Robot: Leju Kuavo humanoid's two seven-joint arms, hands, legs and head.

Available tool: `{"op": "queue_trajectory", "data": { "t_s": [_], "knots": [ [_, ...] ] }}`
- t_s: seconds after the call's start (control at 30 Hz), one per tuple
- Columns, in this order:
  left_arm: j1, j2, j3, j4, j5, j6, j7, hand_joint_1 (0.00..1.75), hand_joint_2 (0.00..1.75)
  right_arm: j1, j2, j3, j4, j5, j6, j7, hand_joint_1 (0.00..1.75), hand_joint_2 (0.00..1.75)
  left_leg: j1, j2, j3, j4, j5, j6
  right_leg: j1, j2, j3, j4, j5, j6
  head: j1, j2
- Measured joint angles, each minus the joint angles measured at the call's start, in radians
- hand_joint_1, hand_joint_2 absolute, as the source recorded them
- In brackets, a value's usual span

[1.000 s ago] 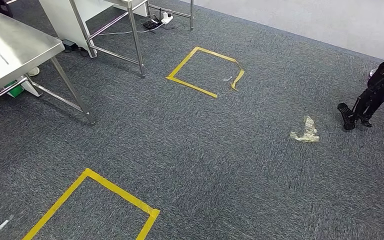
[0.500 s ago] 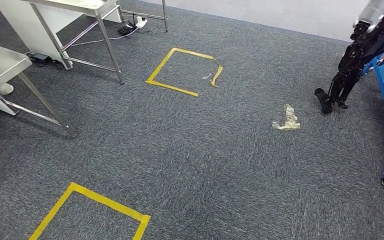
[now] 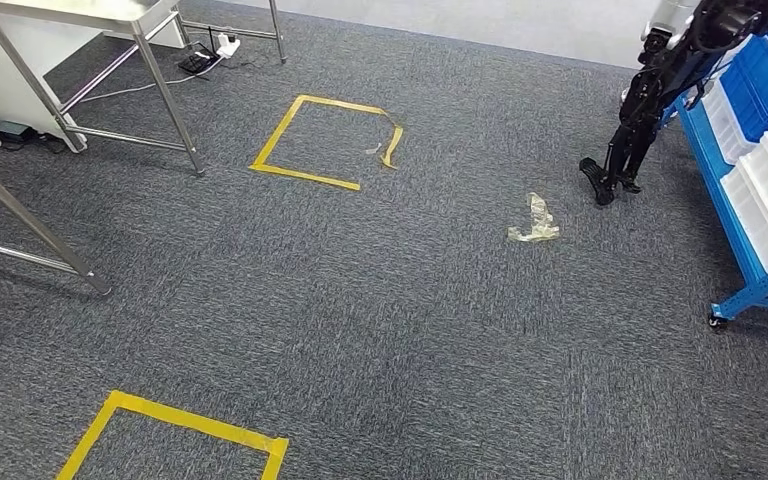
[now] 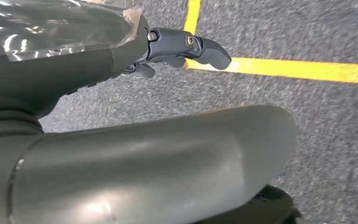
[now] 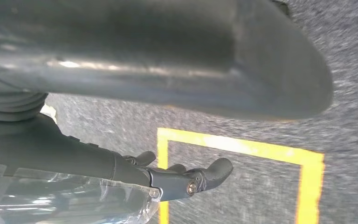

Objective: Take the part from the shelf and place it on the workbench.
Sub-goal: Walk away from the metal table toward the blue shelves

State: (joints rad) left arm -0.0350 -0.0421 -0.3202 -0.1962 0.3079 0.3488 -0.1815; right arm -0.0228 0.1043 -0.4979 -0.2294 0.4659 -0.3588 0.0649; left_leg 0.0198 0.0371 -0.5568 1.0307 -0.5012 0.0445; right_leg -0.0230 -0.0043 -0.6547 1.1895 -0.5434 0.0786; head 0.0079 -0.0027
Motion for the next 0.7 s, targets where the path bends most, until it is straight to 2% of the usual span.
{"op": "queue_trajectory", "data": {
  "t_s": [0.03, 0.07, 0.1, 0.17, 0.23, 0.3, 0.37, 0.4, 0.43, 0.47, 0.53, 0.57, 0.63, 0.7],
  "knots": [
    [0.002, 0.008, 0.005, 0.002, 0.019, -0.029, 0.0, 0.0, 0.0, 0.0, 0.0, -0.004, 0.0, 0.004, 0.002, 0.001, 0.0, 0.0, -0.002, 0.006, 0.002, 0.0, -0.002, -0.004, 0.001, -0.018, 0.037, -0.071, 0.025, 0.002, 0.0, 0.0],
    [0.003, 0.016, 0.011, 0.005, 0.036, -0.056, 0.001, 0.0, 0.0, -0.001, 0.0, -0.007, -0.001, 0.008, 0.005, 0.001, 0.0, 0.0, -0.005, 0.011, 0.005, 0.001, -0.005, -0.009, 0.005, -0.031, 0.066, -0.126, 0.043, -0.001, -0.001, 0.0],
    [0.004, 0.024, 0.018, 0.007, 0.046, -0.076, 0.001, 0.0, 0.0, -0.001, 0.001, -0.009, -0.001, 0.013, 0.007, 0.001, 0.0, 0.0, -0.007, 0.016, 0.008, 0.001, -0.008, -0.015, 0.008, -0.041, 0.081, -0.158, 0.054, -0.007, -0.002, 0.0],
    [0.004, 0.039, 0.025, 0.012, 0.047, -0.097, 0.001, 0.0, 0.0, -0.001, 0.001, -0.015, -0.002, 0.02, 0.011, 0.001, 0.0, 0.0, -0.009, 0.026, 0.016, -0.004, -0.01, -0.028, 0.016, -0.034, 0.083, -0.167, 0.058, -0.025, -0.003, 0.0],
    [0.004, 0.052, 0.026, 0.014, 0.041, -0.106, 0.002, 0.0, 0.0, 0.0, 0.001, -0.022, -0.002, 0.023, 0.012, 0.001, 0.0, 0.0, -0.004, 0.021, 0.018, 0.004, -0.021, -0.039, 0.007, -0.02, 0.09, -0.172, 0.063, -0.041, -0.005, 0.0],
    [0.004, 0.061, 0.026, 0.018, 0.039, -0.109, 0.002, 0.0, 0.0, 0.0, 0.001, -0.028, -0.003, 0.025, 0.013, 0.001, 0.0, 0.0, 0.0, -0.008, -0.011, 0.076, -0.07, -0.045, -0.002, -0.007, 0.097, -0.177, 0.068, -0.057, -0.011, 0.0],
    [0.006, 0.066, 0.027, 0.023, 0.038, -0.109, 0.002, 0.0, 0.0, 0.001, 0.003, -0.03, -0.004, 0.026, 0.014, 0.001, 0.0, 0.0, 0.0, -0.032, -0.071, 0.203, -0.132, -0.047, 0.003, 0.006, 0.097, -0.176, 0.068, -0.064, -0.014, 0.0],
    [0.008, 0.068, 0.027, 0.026, 0.037, -0.11, 0.002, 0.0, 0.0, 0.001, 0.003, -0.03, -0.004, 0.026, 0.014, 0.001, 0.0, 0.0, 0.0, -0.036, -0.096, 0.249, -0.145, -0.048, 0.005, 0.014, 0.098, -0.176, 0.067, -0.064, -0.014, 0.0],
    [0.01, 0.069, 0.027, 0.027, 0.035, -0.111, 0.002, 0.0, 0.0, 0.001, 0.004, -0.031, -0.004, 0.026, 0.015, 0.001, 0.0, 0.0, 0.0, -0.038, -0.107, 0.264, -0.138, -0.049, 0.006, 0.023, 0.099, -0.176, 0.067, -0.065, -0.014, 0.0],
    [0.012, 0.072, 0.027, 0.028, 0.03, -0.117, 0.002, 0.0, 0.0, 0.001, 0.004, -0.032, -0.004, 0.027, 0.016, 0.001, 0.0, 0.0, 0.002, -0.039, -0.101, 0.24, -0.112, -0.05, 0.007, 0.033, 0.101, -0.175, 0.066, -0.064, -0.014, 0.0],
    [0.013, 0.081, 0.025, 0.029, 0.012, -0.137, 0.004, 0.0, 0.0, 0.001, 0.004, -0.034, -0.004, 0.032, 0.022, 0.001, 0.0, 0.0, 0.007, -0.052, -0.048, 0.118, -0.04, -0.05, 0.007, 0.051, 0.103, -0.174, 0.065, -0.063, -0.014, 0.0],
    [0.013, 0.089, 0.02, 0.031, 0.001, -0.147, 0.005, 0.0, 0.0, 0.0, 0.004, -0.035, -0.004, 0.035, 0.026, 0.001, 0.0, 0.0, 0.009, -0.061, -0.024, 0.061, -0.016, -0.049, 0.01, 0.059, 0.102, -0.171, 0.064, -0.059, -0.014, 0.0],
    [0.013, 0.103, 0.009, 0.035, -0.018, -0.159, 0.005, 0.0, 0.0, 0.0, 0.004, -0.037, -0.004, 0.041, 0.032, 0.002, 0.0, 0.0, 0.006, -0.071, -0.003, 0.011, -0.004, -0.042, 0.014, 0.07, 0.097, -0.169, 0.063, -0.05, -0.012, 0.0],
    [0.012, 0.115, -0.002, 0.036, -0.03, -0.165, -0.003, 0.0, 0.0, 0.001, 0.002, -0.037, -0.005, 0.047, 0.034, 0.006, 0.0, 0.0, -0.001, -0.06, -0.002, 0.007, -0.001, -0.028, 0.013, 0.077, 0.09, -0.17, 0.064, -0.039, -0.012, 0.0]
  ]
}}
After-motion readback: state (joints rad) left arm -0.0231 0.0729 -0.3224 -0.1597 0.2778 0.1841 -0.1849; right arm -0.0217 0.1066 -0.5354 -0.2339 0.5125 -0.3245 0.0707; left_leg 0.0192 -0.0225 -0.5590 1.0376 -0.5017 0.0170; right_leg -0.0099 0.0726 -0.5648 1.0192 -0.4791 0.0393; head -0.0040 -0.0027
